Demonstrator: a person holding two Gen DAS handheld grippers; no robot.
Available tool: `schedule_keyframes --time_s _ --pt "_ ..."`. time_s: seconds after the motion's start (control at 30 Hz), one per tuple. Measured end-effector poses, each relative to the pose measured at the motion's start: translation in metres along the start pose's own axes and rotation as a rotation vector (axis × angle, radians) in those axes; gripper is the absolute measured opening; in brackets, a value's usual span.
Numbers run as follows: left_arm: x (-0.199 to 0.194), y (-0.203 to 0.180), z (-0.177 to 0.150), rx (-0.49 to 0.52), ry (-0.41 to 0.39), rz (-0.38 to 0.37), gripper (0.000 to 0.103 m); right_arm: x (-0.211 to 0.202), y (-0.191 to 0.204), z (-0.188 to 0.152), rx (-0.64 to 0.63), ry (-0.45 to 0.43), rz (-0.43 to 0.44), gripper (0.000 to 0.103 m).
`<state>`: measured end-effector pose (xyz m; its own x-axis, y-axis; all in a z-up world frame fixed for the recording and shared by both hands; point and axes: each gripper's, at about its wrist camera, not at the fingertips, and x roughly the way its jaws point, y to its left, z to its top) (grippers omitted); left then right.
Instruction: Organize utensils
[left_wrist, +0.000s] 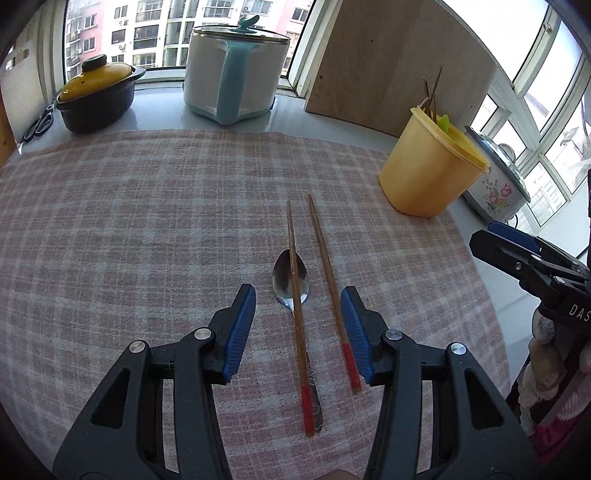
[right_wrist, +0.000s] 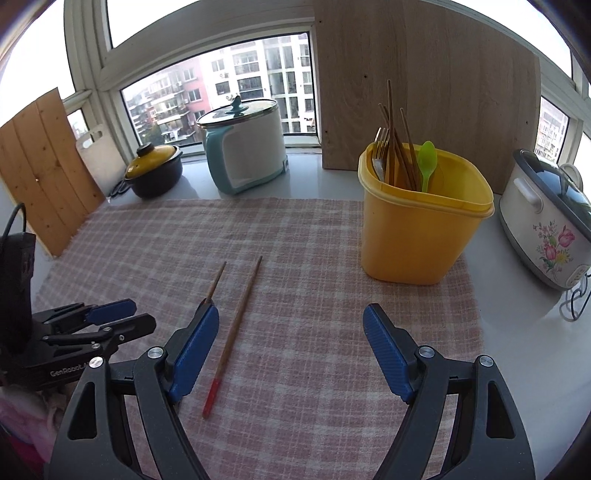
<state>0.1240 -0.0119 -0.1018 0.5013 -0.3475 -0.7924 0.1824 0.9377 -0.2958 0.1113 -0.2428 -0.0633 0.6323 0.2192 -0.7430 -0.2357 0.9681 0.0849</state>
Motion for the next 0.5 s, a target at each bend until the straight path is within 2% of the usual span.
schedule_keyframes --time_s 0.1,0.2,0.3,0.5 --pt "0.013 -0.001 -0.003 0.006 0.036 0.002 0.042 0.014 0.002 -0.003 0.009 0.047 0.042 0.080" --pt "0.025 -0.001 -0.008 0.004 0.067 0.001 0.041 0.030 0.002 -0.004 0.028 0.095 0.065 0.080" --pt "0.035 0.000 -0.011 0.003 0.093 -0.001 0.035 0.046 0.001 -0.006 0.057 0.138 0.098 0.079" --pt "0.047 0.002 -0.013 -0.006 0.115 -0.006 0.032 0.080 -0.002 -0.005 0.123 0.243 0.153 0.058"
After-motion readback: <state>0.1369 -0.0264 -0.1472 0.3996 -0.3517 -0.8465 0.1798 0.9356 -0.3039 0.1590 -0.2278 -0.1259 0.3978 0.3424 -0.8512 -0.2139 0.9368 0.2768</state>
